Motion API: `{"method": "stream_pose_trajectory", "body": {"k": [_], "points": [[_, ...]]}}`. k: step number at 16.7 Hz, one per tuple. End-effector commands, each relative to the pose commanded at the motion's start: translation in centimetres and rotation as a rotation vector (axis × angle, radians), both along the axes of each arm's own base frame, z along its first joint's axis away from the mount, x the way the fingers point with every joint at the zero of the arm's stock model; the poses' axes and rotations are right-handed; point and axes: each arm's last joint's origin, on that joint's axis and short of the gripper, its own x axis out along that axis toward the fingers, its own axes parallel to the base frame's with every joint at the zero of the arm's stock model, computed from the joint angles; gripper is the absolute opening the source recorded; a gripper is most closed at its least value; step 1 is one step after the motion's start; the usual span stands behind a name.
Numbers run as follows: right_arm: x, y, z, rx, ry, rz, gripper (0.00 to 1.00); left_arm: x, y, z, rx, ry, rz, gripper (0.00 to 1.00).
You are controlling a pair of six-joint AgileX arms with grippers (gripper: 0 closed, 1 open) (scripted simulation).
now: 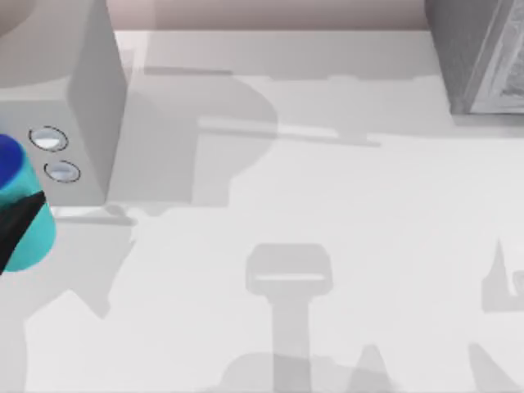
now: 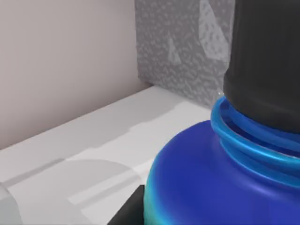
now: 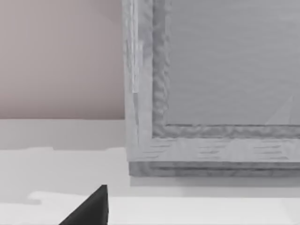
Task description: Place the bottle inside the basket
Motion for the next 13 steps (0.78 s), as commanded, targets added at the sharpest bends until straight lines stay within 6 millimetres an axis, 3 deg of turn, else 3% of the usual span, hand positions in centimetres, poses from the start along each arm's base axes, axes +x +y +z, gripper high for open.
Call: {"method": "stream_pose_trajectory", "body": {"k": [3, 9, 13], "points": [[0.0, 0.0, 0.0, 0.0, 0.0, 0.0, 1.0, -1.1, -0.2, -0.4, -0.021, 0.011, -0.03, 0.0], [0.0, 0.0, 0.0, 0.0, 0.0, 0.0, 1.0, -1.1, -0.2, -0.3, -0.02, 0.009, -0.033, 0.0], [0.0, 0.0, 0.0, 0.0, 0.0, 0.0, 1.0, -0.2, 0.3, 1.8, -0.033, 0.019, -0.042, 0.0]]}}
